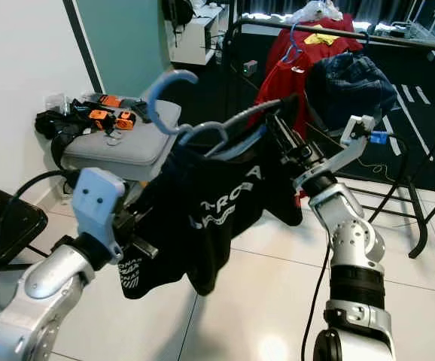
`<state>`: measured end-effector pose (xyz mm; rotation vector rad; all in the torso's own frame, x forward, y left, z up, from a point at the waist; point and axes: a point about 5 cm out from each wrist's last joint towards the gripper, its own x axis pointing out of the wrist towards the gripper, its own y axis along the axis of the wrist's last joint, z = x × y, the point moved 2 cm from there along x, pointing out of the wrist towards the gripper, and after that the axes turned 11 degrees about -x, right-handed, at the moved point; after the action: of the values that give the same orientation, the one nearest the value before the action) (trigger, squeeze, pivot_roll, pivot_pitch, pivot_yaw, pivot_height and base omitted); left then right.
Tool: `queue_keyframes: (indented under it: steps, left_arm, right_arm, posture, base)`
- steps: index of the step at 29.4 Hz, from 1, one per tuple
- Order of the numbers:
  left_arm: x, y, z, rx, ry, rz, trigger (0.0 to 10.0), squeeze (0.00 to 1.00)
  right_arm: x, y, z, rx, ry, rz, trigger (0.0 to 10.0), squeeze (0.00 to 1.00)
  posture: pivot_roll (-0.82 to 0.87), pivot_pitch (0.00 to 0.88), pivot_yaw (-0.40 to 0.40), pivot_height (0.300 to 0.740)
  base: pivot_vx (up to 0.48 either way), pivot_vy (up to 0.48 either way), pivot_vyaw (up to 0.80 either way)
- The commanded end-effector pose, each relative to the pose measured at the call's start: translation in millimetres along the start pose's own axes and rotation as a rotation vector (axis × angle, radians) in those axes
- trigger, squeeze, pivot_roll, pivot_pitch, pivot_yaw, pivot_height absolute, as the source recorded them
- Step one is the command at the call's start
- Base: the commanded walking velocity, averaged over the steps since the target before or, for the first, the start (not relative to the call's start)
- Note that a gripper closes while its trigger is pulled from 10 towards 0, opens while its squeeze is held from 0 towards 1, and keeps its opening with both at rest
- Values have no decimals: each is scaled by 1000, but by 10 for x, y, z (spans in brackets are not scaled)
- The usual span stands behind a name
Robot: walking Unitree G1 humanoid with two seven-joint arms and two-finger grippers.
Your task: Hang hanger
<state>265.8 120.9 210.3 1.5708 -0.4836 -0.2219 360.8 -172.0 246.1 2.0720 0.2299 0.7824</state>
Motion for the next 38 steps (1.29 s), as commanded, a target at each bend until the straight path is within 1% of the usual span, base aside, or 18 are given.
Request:
queue_keyframes:
  steps: [1, 3, 7, 8, 10, 11, 27, 29, 31, 32, 33, 34, 35, 36, 37, 38]
  left_arm:
    - [13, 69, 44, 17, -4, 26, 10000, 0]
    - [24, 57, 34, 36, 14, 18, 10000, 0]
    - [38, 67, 36, 47, 31, 24, 10000, 0]
    - [38, 71, 38, 51, 33, 25, 10000, 0]
    - [38, 73, 40, 54, 35, 25, 10000, 0]
    - [36, 74, 40, 55, 35, 24, 10000, 0]
    - [20, 53, 30, 93, 48, 2, 10000, 0]
    - [24, 26, 30, 128, 40, -22, 10000, 0]
    - [26, 14, 30, 143, 36, -33, 10000, 0]
    - [27, -27, 11, 185, 36, -69, 10000, 0]
    - [27, -27, 11, 185, 36, -69, 10000, 0]
    - [24, -66, -15, 219, 39, -104, 10000, 0]
    - [12, -94, -85, 251, 61, -137, 10000, 0]
    - [12, -94, -85, 251, 61, -137, 10000, 0]
    - [-14, -118, -185, 292, 86, -179, 10000, 0]
    - [-14, -118, -185, 292, 86, -179, 10000, 0]
  right_arm:
    - [-14, 3, -27, 7, 16, 3, 10000, 0]
    - [-22, -17, -20, -1, 1, -6, 10000, 0]
    - [-23, -53, 24, -29, -43, -29, 9961, 0]
    - [-21, -71, 52, -51, -63, -41, 4667, 0]
    - [-21, -83, 69, -66, -76, -49, 4667, 0]
    - [-23, -101, 92, -86, -90, -62, 0, 0]
    - [-5, -77, 77, -93, -94, -48, 0, 0]
    - [4, -81, 49, -103, -78, -50, 0, 0]
    - [9, -83, 36, -105, -70, -52, 0, 0]
    - [24, -108, -24, -133, -36, -71, 0, 0]
    - [24, -108, -24, -133, -36, -71, 0, 0]
    - [35, -130, -80, -148, -4, -87, 0, 0]
    - [46, -169, -151, -185, 38, -116, 0, 0]
    - [46, -169, -151, -185, 38, -116, 0, 0]
    - [47, -217, -224, -217, 85, -148, 0, 0]
    - [47, -217, -224, -217, 85, -148, 0, 0]
  posture:
    - [-33, 88, -35, 740]
    - [-38, 92, -31, 740]
    - [-36, 92, -32, 740]
    - [-36, 92, -32, 740]
    - [-35, 91, -32, 740]
    - [-33, 92, -33, 740]
    - [-34, 96, -33, 740]
    - [-34, 96, -34, 740]
    - [-34, 96, -34, 740]
    - [-35, 96, -33, 740]
    - [-35, 96, -33, 740]
    - [-35, 96, -33, 740]
    - [-39, 96, -31, 740]
    - [-39, 96, -31, 740]
    - [-38, 96, -30, 740]
    - [-38, 96, -30, 740]
  base:
    - [0, 0, 0]
    - [0, 0, 0]
    - [0, 0, 0]
    - [0, 0, 0]
    - [0, 0, 0]
    - [0, 0, 0]
    - [0, 0, 0]
    - [0, 0, 0]
    - [0, 0, 0]
    - [0, 0, 0]
    - [0, 0, 0]
    - [0, 0, 0]
    - [0, 0, 0]
    - [0, 0, 0]
    - [0, 0, 0]
    - [0, 0, 0]
